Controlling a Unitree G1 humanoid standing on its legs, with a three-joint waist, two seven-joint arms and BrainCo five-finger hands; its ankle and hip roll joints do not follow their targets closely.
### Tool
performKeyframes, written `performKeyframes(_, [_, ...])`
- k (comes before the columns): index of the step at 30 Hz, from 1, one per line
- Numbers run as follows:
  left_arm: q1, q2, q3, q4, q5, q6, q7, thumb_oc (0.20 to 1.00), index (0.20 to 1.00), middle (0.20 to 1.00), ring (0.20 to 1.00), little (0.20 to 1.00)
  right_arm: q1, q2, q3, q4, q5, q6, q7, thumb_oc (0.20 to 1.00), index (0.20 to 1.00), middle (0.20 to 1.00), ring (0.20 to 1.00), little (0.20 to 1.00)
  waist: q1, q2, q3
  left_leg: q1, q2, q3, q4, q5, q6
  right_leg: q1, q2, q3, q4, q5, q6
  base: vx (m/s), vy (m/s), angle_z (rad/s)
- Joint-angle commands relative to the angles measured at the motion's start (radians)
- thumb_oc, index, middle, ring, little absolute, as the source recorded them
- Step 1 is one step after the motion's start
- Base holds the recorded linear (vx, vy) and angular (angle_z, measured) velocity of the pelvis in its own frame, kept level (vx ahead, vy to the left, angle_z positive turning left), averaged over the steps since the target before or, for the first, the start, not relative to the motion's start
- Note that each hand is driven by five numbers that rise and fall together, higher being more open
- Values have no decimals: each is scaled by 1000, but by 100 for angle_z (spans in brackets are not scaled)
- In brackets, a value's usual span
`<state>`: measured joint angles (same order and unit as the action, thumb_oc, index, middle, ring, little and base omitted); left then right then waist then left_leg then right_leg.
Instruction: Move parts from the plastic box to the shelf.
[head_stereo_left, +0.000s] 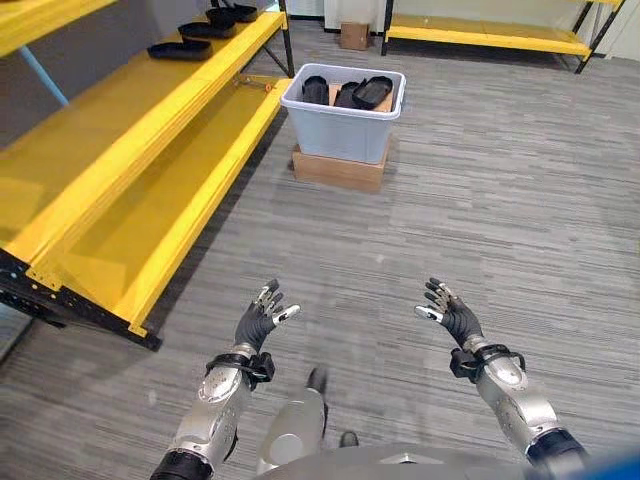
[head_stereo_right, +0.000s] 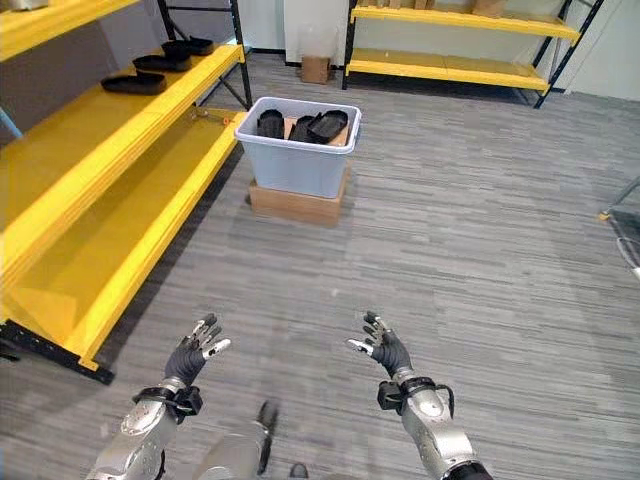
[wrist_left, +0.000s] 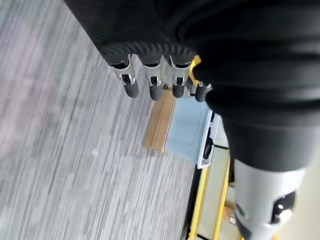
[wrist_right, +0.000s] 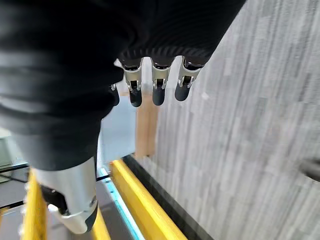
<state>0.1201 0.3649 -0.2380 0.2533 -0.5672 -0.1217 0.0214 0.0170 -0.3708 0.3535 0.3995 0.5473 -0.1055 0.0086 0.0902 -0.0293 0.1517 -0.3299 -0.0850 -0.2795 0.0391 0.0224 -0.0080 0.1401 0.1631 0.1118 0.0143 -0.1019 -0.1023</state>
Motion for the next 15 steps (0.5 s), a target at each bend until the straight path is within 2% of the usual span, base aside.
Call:
performKeyframes(1, [-4, 27, 7, -90, 30, -54, -6, 1000, 1000, 1000, 1000, 1000, 37, -8, -20, -91, 5, -43, 9, 1000, 1000, 1000, 1000, 1000, 9, -1, -42, 64, 31, -19, -49, 191, -17, -47, -113, 18, 66, 29, 133, 388, 280, -67])
performKeyframes(3, [-2, 28, 6, -90, 31, -60, -8, 1000, 1000, 1000, 1000, 1000, 51, 9, -19, -98, 4, -35, 22, 1000, 1000, 1000, 1000, 1000, 13, 1, -66, 96, 32, -29, -52, 196, -12, -29, -132, 28, 65, 15, 145, 307, 276, -54])
performKeyframes(5, [-7, 37, -2, -94, 29, -61, -13, 1000, 1000, 1000, 1000, 1000, 55, 18, -21, -90, 4, -29, 20, 1000, 1000, 1000, 1000, 1000, 12, -8, -78, 93, 9, -20, -9, 172, -2, -21, -170, 30, 75, 17, 163, 292, 295, -58])
performKeyframes(8, [-8, 55, 0, -103, 21, -55, -22, 1000, 1000, 1000, 1000, 1000, 54, 33, -25, -91, 8, -24, 23, 1000, 1000, 1000, 1000, 1000, 15, -17, -97, 106, -27, 8, 38, 108, 29, -28, -223, 40, 116, 42, 195, 251, 281, -19])
performKeyframes(10, [-7, 59, 0, -105, 23, -55, -20, 1000, 1000, 1000, 1000, 1000, 48, 38, -23, -85, 6, -23, 22, 1000, 1000, 1000, 1000, 1000, 18, -20, -100, 114, -33, 11, 43, 93, 41, -40, -231, 46, 139, 50, 199, 184, 238, -12])
performKeyframes(11, [-8, 65, 11, -105, 15, -51, -3, 1000, 1000, 1000, 1000, 1000, 32, 53, -18, -80, 2, -24, 16, 1000, 1000, 1000, 1000, 1000, 22, -21, -101, 141, -49, 17, 45, 69, 69, -86, -249, 42, 259, 120, 216, 207, 284, -18])
performKeyframes(12, [-7, 66, 11, -105, 15, -51, -3, 1000, 1000, 1000, 1000, 1000, 32, 54, -18, -80, 2, -24, 16, 1000, 1000, 1000, 1000, 1000, 23, -21, -101, 139, -50, 19, 46, 68, 69, -89, -249, 44, 264, 118, 216, 229, 344, -3])
performKeyframes(13, [-5, 77, 20, -111, 19, -50, 1, 1000, 1000, 1000, 1000, 1000, 33, 64, -15, -82, 3, -25, 23, 1000, 1000, 1000, 1000, 1000, 12, -15, -90, 179, -61, 6, 41, 54, 85, -151, -243, 43, 417, 223, 220, 90, 150, 1])
performKeyframes(14, [-5, 77, 21, -111, 19, -50, 1, 1000, 1000, 1000, 1000, 1000, 33, 64, -15, -82, 3, -25, 23, 1000, 1000, 1000, 1000, 1000, 13, -16, -90, 178, -62, 7, 42, 54, 85, -153, -243, 44, 421, 221, 220, 198, 329, 13])
performKeyframes(15, [-1, 88, 27, -118, 28, -45, 3, 1000, 1000, 1000, 1000, 1000, 44, 74, -15, -85, 0, -26, 26, 1000, 1000, 1000, 1000, 1000, -1, -2, -71, 227, -69, -6, 31, 37, 106, -209, -245, 20, 554, 292, 209, 190, 282, 12])
